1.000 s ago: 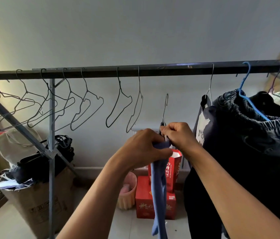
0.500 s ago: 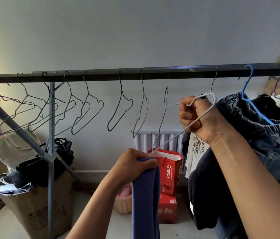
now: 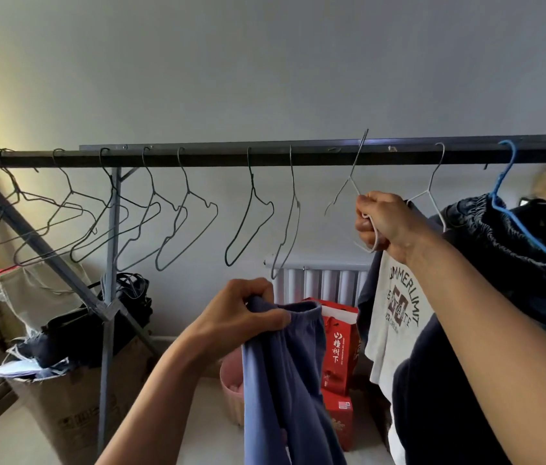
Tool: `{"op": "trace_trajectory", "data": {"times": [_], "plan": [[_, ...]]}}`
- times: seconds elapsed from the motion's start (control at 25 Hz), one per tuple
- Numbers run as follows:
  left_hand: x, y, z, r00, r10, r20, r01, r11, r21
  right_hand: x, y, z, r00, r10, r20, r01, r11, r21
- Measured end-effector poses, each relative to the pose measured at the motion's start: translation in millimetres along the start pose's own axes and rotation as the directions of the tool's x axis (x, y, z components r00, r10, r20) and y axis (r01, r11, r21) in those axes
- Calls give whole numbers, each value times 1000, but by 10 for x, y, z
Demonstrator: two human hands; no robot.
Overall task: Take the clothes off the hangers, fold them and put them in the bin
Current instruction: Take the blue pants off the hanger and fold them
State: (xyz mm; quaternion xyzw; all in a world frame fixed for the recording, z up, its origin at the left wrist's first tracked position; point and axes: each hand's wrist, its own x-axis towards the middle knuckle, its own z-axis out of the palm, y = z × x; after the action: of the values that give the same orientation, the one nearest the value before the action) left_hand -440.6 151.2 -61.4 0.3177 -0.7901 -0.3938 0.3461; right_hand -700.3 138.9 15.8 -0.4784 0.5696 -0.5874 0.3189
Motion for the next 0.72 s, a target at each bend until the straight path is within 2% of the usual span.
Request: {"op": "trace_trajectory", "data": {"times": [0.12, 0.2, 0.28, 0.32, 0.36, 0.44, 0.48, 0.52, 0.56, 0.6, 0.64, 0.72], "plan": [[-11, 48, -163, 995, 99, 17, -96, 986, -135, -60, 115, 25, 998, 35, -43, -39, 995, -93], [-4, 74, -274, 986, 164, 38, -153, 967, -205, -124, 133, 32, 986, -14, -166, -43, 942, -332], [-12, 99, -369, 979, 198, 47, -182, 957, -225, -204, 183, 54, 951, -127, -281, -76, 787, -613], [-20, 111, -408, 978, 203, 45, -188, 957, -221, -278, 219, 109, 922, -231, -310, -63, 700, -711], [-24, 118, -445, 978, 206, 43, -193, 959, -210, -382, 249, 191, 877, -381, -293, 16, 632, -775], [-54, 120, -515, 976, 213, 44, -203, 964, -174, -636, 278, 429, 742, -653, -149, 336, 555, -761], [-69, 121, -544, 975, 216, 47, -206, 966, -157, -773, 273, 546, 719, -693, -61, 493, 570, -658], [-95, 122, -577, 976, 213, 47, -204, 968, -144, -909, 280, 671, 748, -661, 59, 593, 625, -507], [-118, 119, -607, 978, 204, 40, -198, 972, -129, -1034, 304, 790, 792, -577, 198, 605, 697, -385], [-147, 112, -643, 980, 195, 27, -191, 975, -113, -1121, 358, 899, 815, -474, 333, 572, 749, -335], [-187, 102, -697, 982, 187, 12, -185, 978, -99, -1188, 434, 1002, 816, -383, 434, 546, 757, -359], [-289, 86, -840, 985, 173, -6, -173, 982, -78, -1210, 620, 1111, 801, -312, 511, 563, 682, -466]]}}
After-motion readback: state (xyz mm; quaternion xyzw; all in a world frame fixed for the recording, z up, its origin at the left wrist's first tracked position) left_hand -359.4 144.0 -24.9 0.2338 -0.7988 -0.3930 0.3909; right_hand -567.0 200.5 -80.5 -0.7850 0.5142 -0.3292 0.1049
